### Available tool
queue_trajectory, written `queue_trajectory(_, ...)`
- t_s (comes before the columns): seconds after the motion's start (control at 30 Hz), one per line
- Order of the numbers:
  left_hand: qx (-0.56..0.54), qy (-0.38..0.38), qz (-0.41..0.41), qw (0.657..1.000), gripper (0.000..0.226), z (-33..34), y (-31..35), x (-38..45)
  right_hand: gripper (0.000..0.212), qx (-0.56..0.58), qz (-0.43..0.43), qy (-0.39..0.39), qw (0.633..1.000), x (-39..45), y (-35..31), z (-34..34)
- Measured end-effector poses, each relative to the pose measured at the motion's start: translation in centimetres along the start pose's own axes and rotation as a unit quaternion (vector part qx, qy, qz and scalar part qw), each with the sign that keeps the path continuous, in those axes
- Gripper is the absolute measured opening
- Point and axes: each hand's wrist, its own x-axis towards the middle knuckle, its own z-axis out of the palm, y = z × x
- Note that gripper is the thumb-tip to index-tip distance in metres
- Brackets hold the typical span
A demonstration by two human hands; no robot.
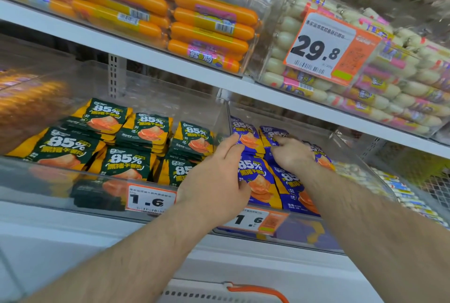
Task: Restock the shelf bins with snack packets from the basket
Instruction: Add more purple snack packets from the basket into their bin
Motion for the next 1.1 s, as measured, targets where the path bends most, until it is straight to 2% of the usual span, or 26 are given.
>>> queue_trajectory(0.2, 0.002, -0.011, 0.002, 1.000, 0.069, 0.1, -0.1, 0.1, 0.053, 0.020, -0.004, -0.014, 1.000, 0.3, 0.0, -0.3)
queue_trajectory(0.33, -0.025, -0.011, 0.001, 1.000, 0.067, 0.2, -0.3, 0.3, 0.047, 0.043, -0.007, 0.036, 0.998, -1.1, 0.0, -1.2)
queue_trajectory(0.4, -0.067, 0.022, 0.020, 0.997, 0.060, -0.1, -0.4, 0.0, 0.045, 0.049, -0.019, 0.072, 0.996, -2.7, -0.3, -1.8)
queue_trajectory(0.5, -0.039, 0.123, 0.132, 0.983, 0.046, 0.0, -0.2, -0.9, 0.038, 0.108, -0.050, 0.141, 0.983, -5.6, -1.1, -2.3)
queue_trajectory(0.6, -0.047, 0.142, 0.214, 0.965, 0.028, 0.0, 0.8, -2.6, 0.037, 0.210, -0.100, 0.278, 0.932, -9.6, -1.3, -2.0)
queue_trajectory(0.67, -0.065, 0.109, 0.249, 0.960, 0.015, 0.2, 1.6, -4.3, 0.029, 0.257, -0.163, 0.411, 0.859, -13.1, -1.0, -1.1)
queue_trajectory(0.7, -0.044, 0.067, 0.256, 0.963, 0.012, 0.4, 2.0, -5.3, 0.025, 0.270, -0.199, 0.459, 0.823, -15.0, -0.8, -0.3)
queue_trajectory(0.73, -0.004, -0.014, 0.246, 0.969, 0.011, 0.9, 2.0, -6.4, 0.022, 0.282, -0.229, 0.485, 0.796, -16.9, -0.6, 0.7)
queue_trajectory(0.77, 0.036, -0.125, 0.220, 0.967, 0.013, 1.4, 1.6, -7.5, 0.022, 0.292, -0.246, 0.489, 0.784, -18.4, -0.3, 2.1)
queue_trajectory(0.83, 0.099, -0.349, 0.155, 0.919, 0.019, 2.7, 0.0, -9.7, 0.022, 0.308, -0.245, 0.452, 0.800, -20.4, 0.2, 6.0)
queue_trajectory(0.9, 0.148, -0.480, 0.112, 0.857, 0.020, 3.6, -1.8, -11.6, 0.023, 0.330, -0.206, 0.378, 0.840, -21.9, 0.6, 10.9)
queue_trajectory(1.0, 0.201, -0.567, 0.072, 0.795, 0.010, 4.5, -3.9, -13.7, 0.026, 0.312, -0.114, 0.200, 0.922, -24.1, 1.9, 18.6)
queue_trajectory(1.07, 0.206, -0.588, 0.048, 0.781, 0.014, 4.8, -4.7, -14.2, 0.033, 0.246, -0.074, 0.025, 0.966, -25.6, 3.4, 23.4)
queue_trajectory(1.1, 0.204, -0.587, 0.042, 0.783, 0.016, 5.0, -5.2, -14.3, 0.036, 0.208, -0.070, -0.062, 0.974, -26.5, 4.0, 25.4)
